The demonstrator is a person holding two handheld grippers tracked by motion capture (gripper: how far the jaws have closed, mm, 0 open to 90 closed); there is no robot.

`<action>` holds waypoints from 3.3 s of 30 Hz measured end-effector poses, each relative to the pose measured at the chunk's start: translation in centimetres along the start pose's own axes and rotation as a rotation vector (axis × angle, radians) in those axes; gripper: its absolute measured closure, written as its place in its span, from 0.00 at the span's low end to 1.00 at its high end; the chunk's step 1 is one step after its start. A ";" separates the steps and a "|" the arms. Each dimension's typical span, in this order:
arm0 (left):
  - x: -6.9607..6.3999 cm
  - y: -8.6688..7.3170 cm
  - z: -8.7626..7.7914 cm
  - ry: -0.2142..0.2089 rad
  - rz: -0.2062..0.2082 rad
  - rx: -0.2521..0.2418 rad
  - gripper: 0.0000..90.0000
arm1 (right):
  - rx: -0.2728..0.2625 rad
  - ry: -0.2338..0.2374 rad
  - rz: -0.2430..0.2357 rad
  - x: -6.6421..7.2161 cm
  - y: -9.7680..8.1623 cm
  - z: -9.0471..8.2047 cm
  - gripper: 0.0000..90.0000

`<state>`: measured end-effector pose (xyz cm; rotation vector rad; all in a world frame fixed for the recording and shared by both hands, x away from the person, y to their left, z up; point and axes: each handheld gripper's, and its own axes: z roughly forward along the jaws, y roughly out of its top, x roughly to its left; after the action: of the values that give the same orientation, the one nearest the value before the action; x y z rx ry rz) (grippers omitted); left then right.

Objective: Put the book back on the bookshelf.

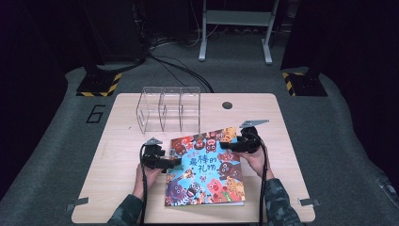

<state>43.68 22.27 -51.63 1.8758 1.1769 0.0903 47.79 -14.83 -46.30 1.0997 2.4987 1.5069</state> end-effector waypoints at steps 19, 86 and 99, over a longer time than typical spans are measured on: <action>0.3 2.0 0.8 -0.035 -0.016 -0.014 0.00 | -0.100 -0.011 -0.101 1.6 -0.3 -1.3 0.56; -0.6 5.2 -3.1 -0.097 0.047 -0.109 0.45 | 0.056 -0.119 0.166 1.0 2.9 -1.1 0.46; -1.0 6.3 -4.2 -0.092 0.081 -0.137 0.51 | 0.025 -0.153 0.138 1.6 4.0 -1.8 0.45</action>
<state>45.44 23.22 -44.31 1.7877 1.0068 0.1249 48.13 -14.11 -41.68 1.3607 2.3911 1.3656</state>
